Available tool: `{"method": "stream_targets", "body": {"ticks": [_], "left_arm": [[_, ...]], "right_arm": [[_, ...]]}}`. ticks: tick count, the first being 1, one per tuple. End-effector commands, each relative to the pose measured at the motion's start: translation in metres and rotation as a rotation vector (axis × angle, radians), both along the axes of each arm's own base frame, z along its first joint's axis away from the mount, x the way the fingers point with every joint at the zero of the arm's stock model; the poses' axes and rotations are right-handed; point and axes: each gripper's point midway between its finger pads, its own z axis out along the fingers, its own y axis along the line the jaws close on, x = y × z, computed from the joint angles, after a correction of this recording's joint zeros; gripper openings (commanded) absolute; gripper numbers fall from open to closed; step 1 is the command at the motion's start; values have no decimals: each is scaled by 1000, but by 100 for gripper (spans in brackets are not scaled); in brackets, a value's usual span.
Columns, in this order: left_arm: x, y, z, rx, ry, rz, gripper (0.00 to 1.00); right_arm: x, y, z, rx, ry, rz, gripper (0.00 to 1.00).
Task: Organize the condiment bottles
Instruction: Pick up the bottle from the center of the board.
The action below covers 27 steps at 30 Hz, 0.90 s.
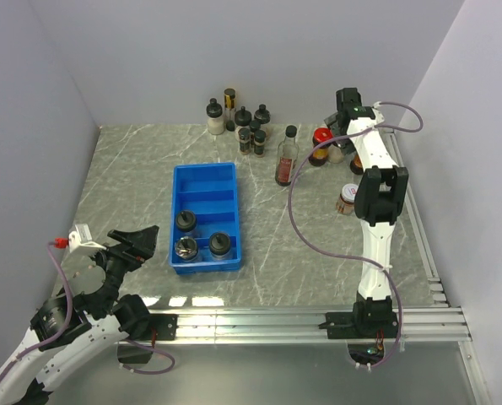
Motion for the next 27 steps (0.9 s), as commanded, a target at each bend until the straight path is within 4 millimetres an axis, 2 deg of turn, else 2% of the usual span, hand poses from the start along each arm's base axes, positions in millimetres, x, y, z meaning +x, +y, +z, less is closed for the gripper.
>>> {"method": "stream_targets", "body": {"ticks": [1, 10, 15, 19, 20, 27], "left_arm": [[2, 1, 5, -24, -18, 15, 94], [2, 2, 4, -23, -20, 19, 95], [2, 3, 5, -23, -22, 25, 95], [2, 4, 4, -25, -20, 27, 95], [2, 3, 5, -27, -20, 26, 95], [1, 4, 5, -31, -21, 26, 94]], "right_arm": [[-1, -15, -3, -17, 14, -49, 100], [5, -28, -13, -30, 18, -56, 100], [6, -28, -22, -19, 28, -29, 100], [5, -25, -22, -10, 13, -14, 90], [4, -25, -26, -10, 16, -9, 85], [1, -19, -17, 10, -23, 15, 73]]}}
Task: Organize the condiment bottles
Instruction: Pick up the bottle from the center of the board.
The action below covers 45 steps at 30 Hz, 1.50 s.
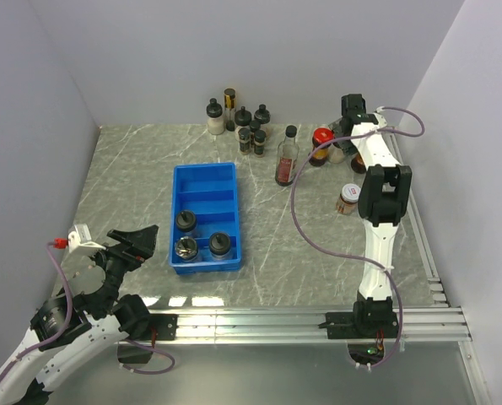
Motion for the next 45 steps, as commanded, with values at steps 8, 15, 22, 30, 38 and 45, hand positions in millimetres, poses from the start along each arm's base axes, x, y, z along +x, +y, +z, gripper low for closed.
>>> {"method": "stream_targets", "body": {"ticks": [8, 15, 22, 30, 38, 45], "left_arm": [[1, 2, 3, -30, -18, 15, 94], [1, 1, 4, -34, -19, 12, 94], [0, 2, 5, -41, -24, 10, 94], [0, 0, 4, -40, -23, 2, 94], [0, 0, 4, -40, -23, 2, 94], [-1, 0, 5, -42, -23, 0, 93]], "right_arm": [[-18, 0, 17, 8, -25, 12, 71], [-26, -1, 34, -2, -50, 10, 70], [-41, -1, 41, 1, -56, 4, 71], [-61, 4, 24, 8, -20, 23, 71], [-82, 12, 30, 15, -48, 74, 62], [-81, 40, 43, 44, -89, 257, 48]]}}
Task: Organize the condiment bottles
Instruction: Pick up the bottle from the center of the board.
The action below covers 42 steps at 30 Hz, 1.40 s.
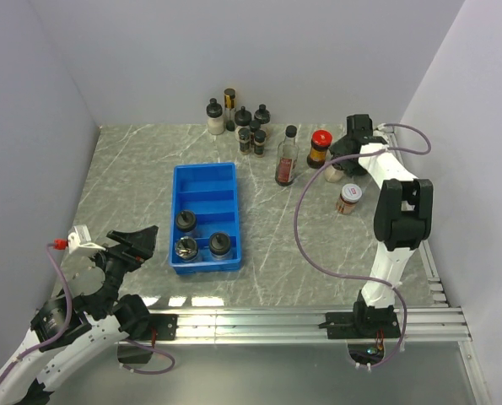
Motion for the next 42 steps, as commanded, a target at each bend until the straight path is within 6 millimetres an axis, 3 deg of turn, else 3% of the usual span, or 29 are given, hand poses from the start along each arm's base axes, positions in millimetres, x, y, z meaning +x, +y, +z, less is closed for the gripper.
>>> {"method": "stream_targets", "body": {"ticks": [1, 3, 8, 15, 16, 17, 29, 30, 35, 36, 37, 42], "left_arm": [[0, -1, 6, -36, -16, -1, 93], [-1, -1, 8, -43, -17, -3, 93], [-4, 3, 11, -72, -31, -6, 93], [-5, 3, 12, -77, -32, -7, 93], [-5, 3, 12, -75, -30, -7, 93], [-5, 3, 12, -76, -31, -7, 93], [-3, 2, 11, -67, -27, -1, 93], [-3, 2, 10, -65, -25, -2, 93], [-2, 2, 9, -53, -22, 3, 93], [-2, 2, 9, -53, -23, 3, 93], [-2, 2, 9, -51, -24, 3, 93], [-2, 4, 12, -49, -30, 8, 93]], "right_arm": [[17, 28, 43, 21, -126, 162, 44], [19, 39, 44, 6, -111, 249, 40], [16, 60, 36, -13, -64, 372, 13], [-6, 74, 36, -48, -29, 439, 10], [-13, 76, 30, -49, -14, 453, 2], [-17, 81, 29, -53, -10, 469, 0], [-82, 87, 49, -128, -64, 529, 0], [-87, 92, 61, -122, -96, 549, 0], [-123, 117, 68, -136, -142, 676, 0], [-130, 121, 80, -144, -182, 694, 0], [-137, 125, 81, -152, -188, 722, 0], [-170, 173, 124, -169, -313, 889, 0]]}}
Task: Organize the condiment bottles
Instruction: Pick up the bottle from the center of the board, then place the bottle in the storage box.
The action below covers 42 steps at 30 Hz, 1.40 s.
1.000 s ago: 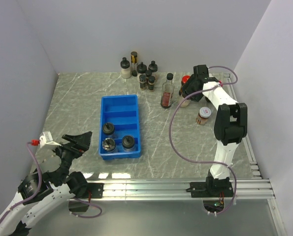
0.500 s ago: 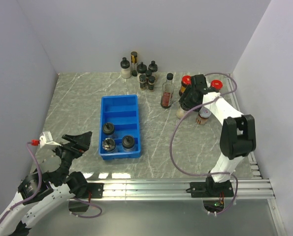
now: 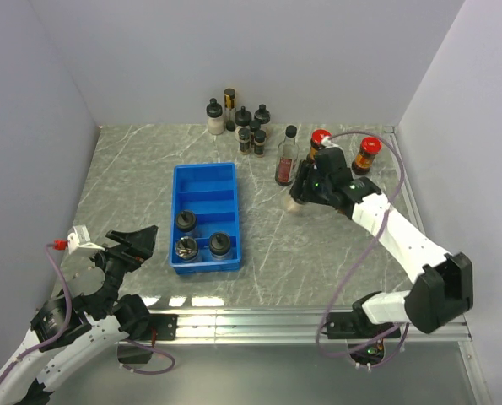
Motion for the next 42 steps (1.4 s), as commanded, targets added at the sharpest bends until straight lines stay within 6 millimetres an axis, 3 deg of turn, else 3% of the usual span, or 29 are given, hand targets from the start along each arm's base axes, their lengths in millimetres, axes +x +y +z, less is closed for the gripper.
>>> {"method": "stream_targets", "body": {"ticks": [1, 7, 9, 10, 16, 17, 18, 21, 26, 37, 42], "left_arm": [[-2, 5, 11, -28, -31, 8, 93], [-3, 4, 11, -34, -28, 1, 91], [-3, 4, 11, -34, -28, -1, 92], [-3, 4, 13, -36, -30, -1, 91], [-5, 6, 15, -41, -30, -2, 91], [-5, 6, 15, -41, -29, 0, 91], [-5, 6, 15, -40, -28, 0, 91], [-6, 7, 16, -44, -28, 3, 91], [-5, 7, 14, -41, -26, 5, 91], [-4, 6, 11, -36, -24, 9, 91], [-3, 7, 11, -35, -23, 14, 91]], "right_arm": [[-4, 35, 66, 52, -199, 134, 0], [-14, 90, 104, 69, -270, 294, 0], [-12, 107, 101, 50, -264, 333, 0], [-15, 122, 112, 57, -283, 370, 0], [-11, 177, 122, 72, -300, 459, 0], [-14, 188, 112, 63, -273, 481, 0], [-14, 194, 118, 71, -281, 491, 0], [-20, 212, 108, 63, -257, 520, 0], [-33, 233, 88, 66, -208, 572, 0], [-57, 253, 43, 49, -110, 636, 0], [-56, 255, 19, 6, -69, 632, 0]]}}
